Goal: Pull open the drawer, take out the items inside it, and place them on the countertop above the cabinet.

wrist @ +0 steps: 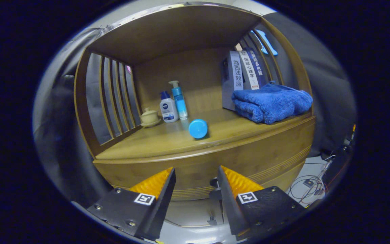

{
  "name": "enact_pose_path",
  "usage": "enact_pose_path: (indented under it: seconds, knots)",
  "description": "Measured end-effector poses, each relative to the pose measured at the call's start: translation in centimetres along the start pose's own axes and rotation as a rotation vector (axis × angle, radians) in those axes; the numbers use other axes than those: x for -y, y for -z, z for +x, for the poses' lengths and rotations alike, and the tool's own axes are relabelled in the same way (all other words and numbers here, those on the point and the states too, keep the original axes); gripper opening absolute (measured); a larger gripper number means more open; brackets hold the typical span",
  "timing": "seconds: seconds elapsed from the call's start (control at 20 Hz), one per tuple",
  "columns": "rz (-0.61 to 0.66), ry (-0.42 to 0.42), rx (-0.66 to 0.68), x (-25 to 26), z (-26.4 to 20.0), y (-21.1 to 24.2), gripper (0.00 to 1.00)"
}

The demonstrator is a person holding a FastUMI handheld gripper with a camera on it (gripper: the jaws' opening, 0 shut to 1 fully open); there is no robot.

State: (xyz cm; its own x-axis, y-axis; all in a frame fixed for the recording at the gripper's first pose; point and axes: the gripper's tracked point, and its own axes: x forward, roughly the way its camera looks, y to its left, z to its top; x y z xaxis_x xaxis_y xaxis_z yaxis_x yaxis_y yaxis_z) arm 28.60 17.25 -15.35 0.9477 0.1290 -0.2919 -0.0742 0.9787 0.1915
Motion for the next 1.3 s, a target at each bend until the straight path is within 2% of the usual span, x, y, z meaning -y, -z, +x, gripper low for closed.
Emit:
enact_pose_path:
  seconds: [0.35, 0.85, 1.3]
  knots:
    - [-0.014, 0.027, 0.071, 0.1, -6.3, -4.5, 0.74]
    - [-0.148, 0.167, 0.219, 3.4, -17.0, -14.3, 0.74]
    - [-0.17, 0.171, 0.33, 3.4, -23.6, -16.0, 0.74]
